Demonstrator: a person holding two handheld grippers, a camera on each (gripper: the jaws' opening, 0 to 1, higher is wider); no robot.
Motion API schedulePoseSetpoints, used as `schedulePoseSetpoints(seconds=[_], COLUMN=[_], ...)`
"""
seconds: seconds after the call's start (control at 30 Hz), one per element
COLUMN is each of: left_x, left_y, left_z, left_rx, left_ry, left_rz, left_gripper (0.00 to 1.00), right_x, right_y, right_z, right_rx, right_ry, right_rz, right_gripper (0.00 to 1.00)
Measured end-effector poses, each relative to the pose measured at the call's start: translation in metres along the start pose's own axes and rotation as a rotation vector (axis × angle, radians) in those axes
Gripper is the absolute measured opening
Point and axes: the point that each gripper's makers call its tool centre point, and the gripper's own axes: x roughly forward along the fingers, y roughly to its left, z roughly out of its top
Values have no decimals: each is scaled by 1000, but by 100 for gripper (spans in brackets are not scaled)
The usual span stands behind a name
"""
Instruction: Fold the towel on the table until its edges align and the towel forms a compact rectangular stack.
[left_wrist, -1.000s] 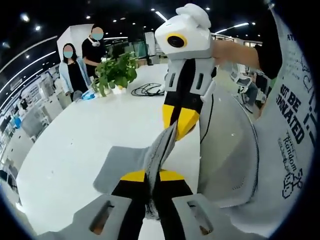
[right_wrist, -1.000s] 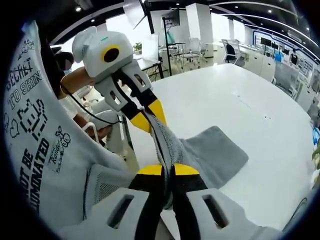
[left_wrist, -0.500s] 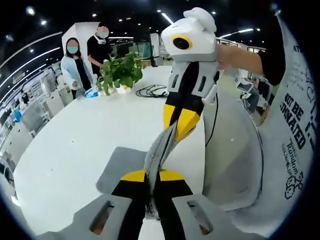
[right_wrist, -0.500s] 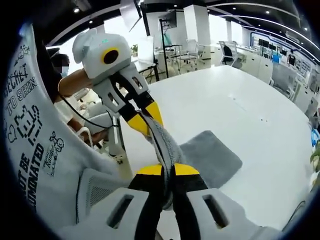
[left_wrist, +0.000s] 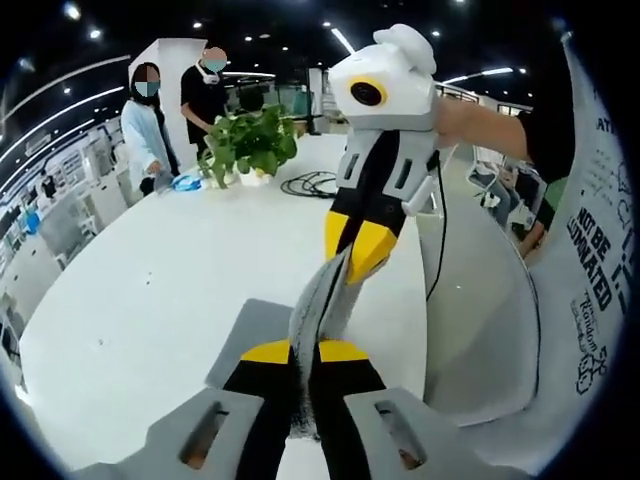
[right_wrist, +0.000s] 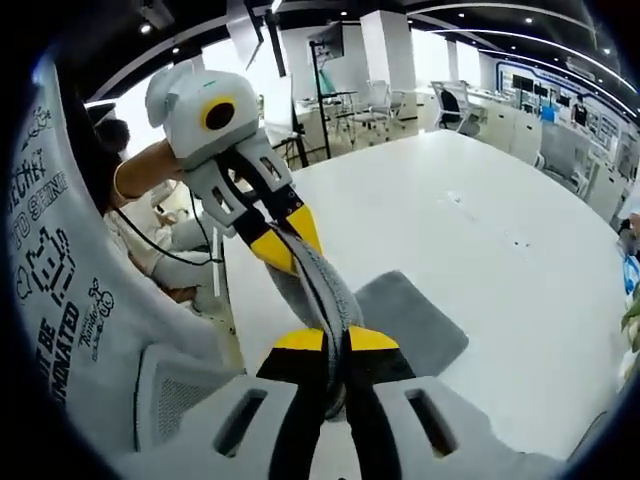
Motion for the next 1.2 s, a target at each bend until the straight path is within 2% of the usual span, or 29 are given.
schedulePoseSetpoints(seconds=[0.2,0.3,0.6,0.87,1.03,1.2], left_x=[14,21,39,63,82,96], left_y=[18,27,52,73,77,84], left_z=[-1,-5,-22,-44,-66,-81], left_rx=[24,10,-11,46,34,9], left_ry=[-3,0,31,81,137,161], left_rz=[2,9,21,-29,-98,-105], left_gripper=[7,7,7,8,9,9], right_x=[10,16,43,67,84,99], right_y=[-22,-33,-59,-82,-90,-99], right_z=[-1,-2,-6,-18,-32,-44], right_rx=[0,1,6,20,30,39], right_ry=[3,9,38,101,162,203], right_rz=[-20,-30,-22,0,31,45], right_gripper=[3,3,3,4,4,4])
